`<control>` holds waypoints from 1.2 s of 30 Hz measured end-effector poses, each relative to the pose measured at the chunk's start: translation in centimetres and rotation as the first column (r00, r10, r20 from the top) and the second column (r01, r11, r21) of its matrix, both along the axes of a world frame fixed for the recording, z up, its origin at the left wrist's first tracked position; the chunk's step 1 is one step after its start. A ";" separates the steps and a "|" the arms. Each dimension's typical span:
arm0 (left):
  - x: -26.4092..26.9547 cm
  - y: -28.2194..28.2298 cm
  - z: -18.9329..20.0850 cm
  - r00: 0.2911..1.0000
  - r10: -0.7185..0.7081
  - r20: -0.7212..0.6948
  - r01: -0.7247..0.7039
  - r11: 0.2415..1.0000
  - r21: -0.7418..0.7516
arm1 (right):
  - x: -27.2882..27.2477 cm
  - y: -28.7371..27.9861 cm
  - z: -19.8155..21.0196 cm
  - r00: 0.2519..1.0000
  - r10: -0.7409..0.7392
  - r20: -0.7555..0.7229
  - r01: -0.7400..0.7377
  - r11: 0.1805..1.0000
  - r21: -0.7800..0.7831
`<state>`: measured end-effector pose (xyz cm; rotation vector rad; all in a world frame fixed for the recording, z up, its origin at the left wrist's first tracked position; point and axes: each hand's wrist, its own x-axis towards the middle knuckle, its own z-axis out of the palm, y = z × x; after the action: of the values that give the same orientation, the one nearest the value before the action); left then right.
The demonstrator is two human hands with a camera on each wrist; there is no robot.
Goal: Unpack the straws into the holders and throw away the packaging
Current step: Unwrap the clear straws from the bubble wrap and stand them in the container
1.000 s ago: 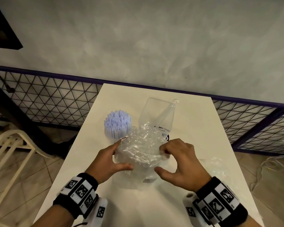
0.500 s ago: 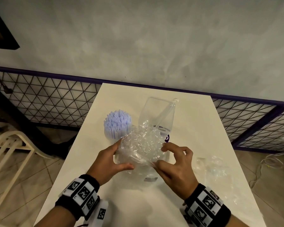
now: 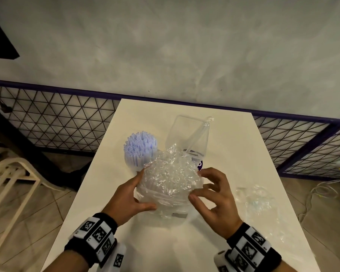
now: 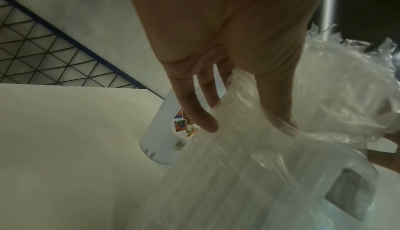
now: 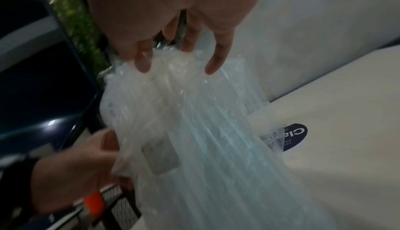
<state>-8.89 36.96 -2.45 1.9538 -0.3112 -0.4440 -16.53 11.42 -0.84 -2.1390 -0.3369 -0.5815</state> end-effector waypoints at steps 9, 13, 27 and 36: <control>-0.5 0.1 -1.9 1.000 -0.018 -0.008 0.018 1.000 0.018 | 0.4 -0.2 0.6 0.959 -0.033 -0.282 0.091 0.976 0.197; -0.3 0.0 -1.9 0.999 -0.028 -0.016 0.028 1.000 0.000 | 0.9 -0.5 1.6 0.945 -0.003 -0.327 0.094 0.961 0.262; -1.1 -0.4 -2.1 0.999 0.037 -0.012 -0.038 0.997 -0.060 | 3.4 -1.5 3.5 0.851 -0.117 -0.512 0.288 0.919 0.268; -0.1 -0.5 -2.4 0.999 -0.009 -0.039 0.007 0.999 -0.051 | 4.1 -2.4 0.7 0.755 0.119 -0.645 0.357 0.751 0.556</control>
<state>-8.99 36.42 -4.86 1.8921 -0.3024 -0.4752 -12.42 9.01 -0.16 -1.5254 0.3802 0.0336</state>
